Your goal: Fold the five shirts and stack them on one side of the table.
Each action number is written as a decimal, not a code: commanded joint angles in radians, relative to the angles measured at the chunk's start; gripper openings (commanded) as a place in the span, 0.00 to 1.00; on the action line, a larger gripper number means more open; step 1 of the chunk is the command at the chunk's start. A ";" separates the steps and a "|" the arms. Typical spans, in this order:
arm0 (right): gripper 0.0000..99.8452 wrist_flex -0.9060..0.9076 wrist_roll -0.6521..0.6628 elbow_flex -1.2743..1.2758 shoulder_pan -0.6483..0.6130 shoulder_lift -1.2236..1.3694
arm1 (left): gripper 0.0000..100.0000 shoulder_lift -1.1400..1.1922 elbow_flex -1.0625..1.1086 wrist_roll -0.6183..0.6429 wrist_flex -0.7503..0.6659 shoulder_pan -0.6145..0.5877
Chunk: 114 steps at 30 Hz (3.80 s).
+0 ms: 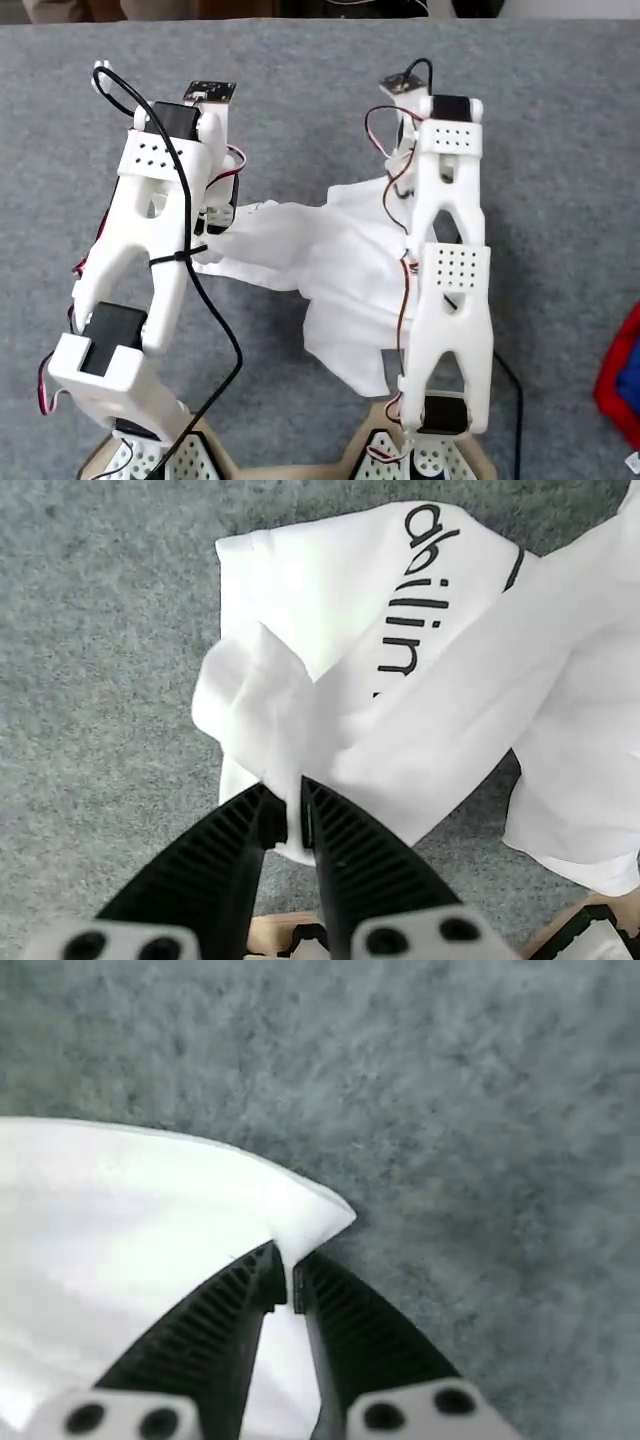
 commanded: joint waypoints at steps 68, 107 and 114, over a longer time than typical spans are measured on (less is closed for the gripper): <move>0.00 -0.195 -0.130 0.255 0.147 -1.621 | 0.02 -0.467 -1.063 -0.172 -0.213 -0.555; 0.01 -0.334 -0.292 1.395 0.036 -1.616 | 0.02 -0.343 -0.376 -0.158 -0.054 -0.235; 0.01 -0.617 -0.350 1.567 -0.194 -1.590 | 0.02 -0.343 0.132 -0.348 -0.052 -0.436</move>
